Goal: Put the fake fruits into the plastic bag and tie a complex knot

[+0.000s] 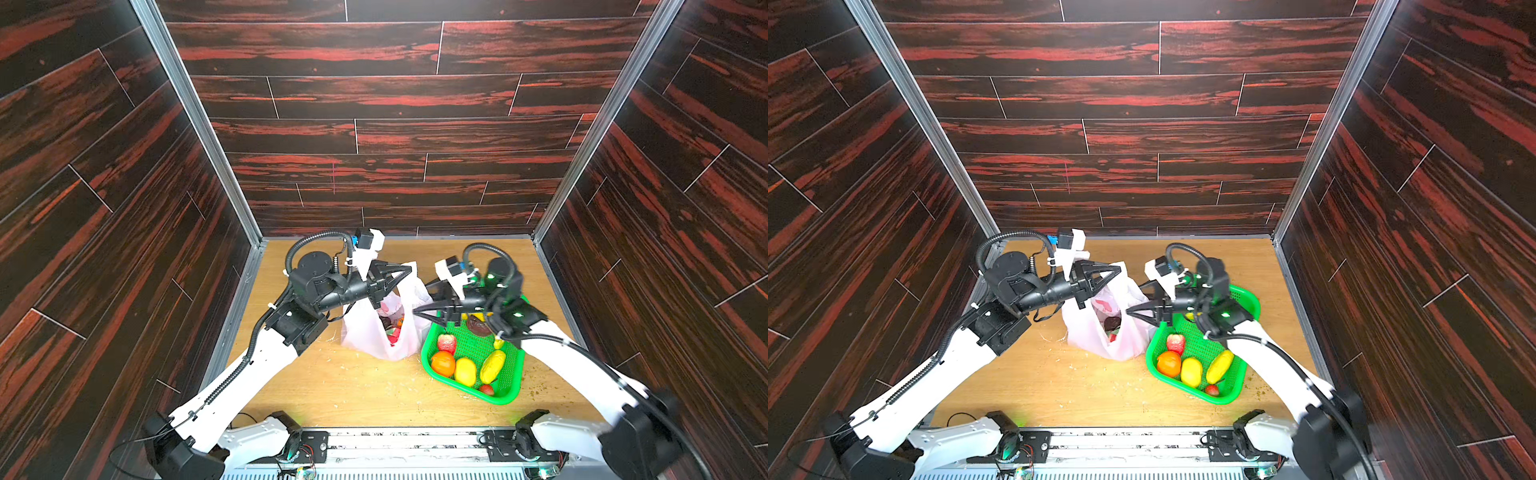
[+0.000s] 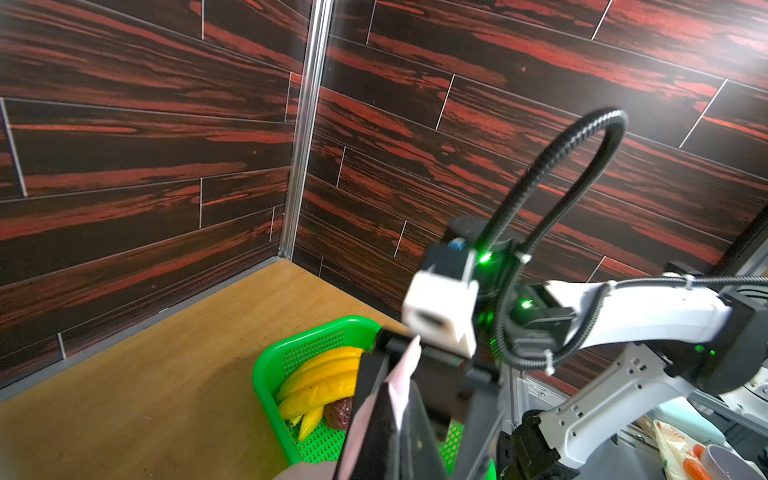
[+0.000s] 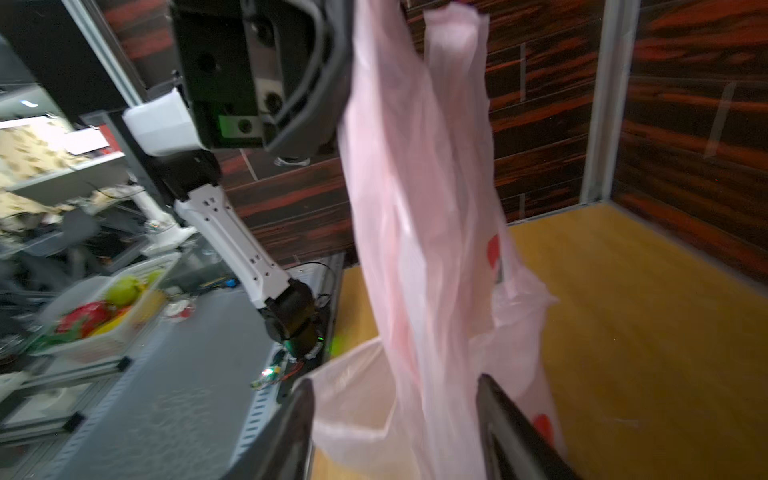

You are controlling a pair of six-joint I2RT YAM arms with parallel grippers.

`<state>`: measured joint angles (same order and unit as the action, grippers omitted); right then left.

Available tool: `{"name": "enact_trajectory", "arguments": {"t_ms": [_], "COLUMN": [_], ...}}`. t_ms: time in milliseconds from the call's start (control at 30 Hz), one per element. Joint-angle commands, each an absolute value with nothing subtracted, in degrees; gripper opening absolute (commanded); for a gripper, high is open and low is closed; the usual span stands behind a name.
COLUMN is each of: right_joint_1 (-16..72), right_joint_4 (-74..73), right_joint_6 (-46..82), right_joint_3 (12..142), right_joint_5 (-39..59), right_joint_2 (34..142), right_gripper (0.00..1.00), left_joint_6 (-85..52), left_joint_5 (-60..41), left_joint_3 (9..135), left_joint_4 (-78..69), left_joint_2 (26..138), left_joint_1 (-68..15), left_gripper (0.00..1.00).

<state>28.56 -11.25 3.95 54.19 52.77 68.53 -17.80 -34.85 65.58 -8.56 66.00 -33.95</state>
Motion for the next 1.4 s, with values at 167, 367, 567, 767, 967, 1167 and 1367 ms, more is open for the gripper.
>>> {"name": "enact_trajectory", "arguments": {"t_ms": [167, 367, 567, 767, 967, 1167, 1367], "right_joint_1": [28.6, 32.9, 36.4, 39.4, 40.8, 41.2, 41.0], "right_joint_4": [0.0, 3.7, -2.5, -8.3, -16.9, -21.7, -19.9], "right_joint_6": [-1.5, -3.5, -0.1, 2.3, 6.0, 8.4, 7.4], "right_joint_3": [64.5, 73.3, 71.0, 64.1, 55.6, 49.7, 49.6], "right_joint_5": [49.8, 48.0, 45.3, 38.4, 32.8, 30.4, 32.0], "right_joint_2": [67.9, 75.0, 77.1, 75.3, 72.8, 71.6, 70.3], "right_gripper": [0.74, 0.75, 0.67, 0.47, 0.35, 0.17, 0.00], "left_joint_6": [-19.5, -20.1, -20.2, -20.0, -19.9, -19.7, -18.5], "left_joint_5": [-34.5, -33.9, -31.5, -28.1, -26.4, -24.8, -25.4], "left_joint_3": [66.6, 67.0, 66.9, 67.5, 67.4, 67.4, 67.8], "left_joint_4": [-12.4, -12.8, -12.3, -10.9, -11.0, -10.5, -8.0], "left_joint_2": [64.9, 65.0, 64.8, 64.8, 65.0, 64.9, 63.9], "left_joint_1": [-33.8, -33.7, -33.7, -33.8, -33.7, -33.7, -33.5], "left_gripper": [0.00, 0.00, 0.00, 0.00, 0.00, 0.00, 0.10]}}
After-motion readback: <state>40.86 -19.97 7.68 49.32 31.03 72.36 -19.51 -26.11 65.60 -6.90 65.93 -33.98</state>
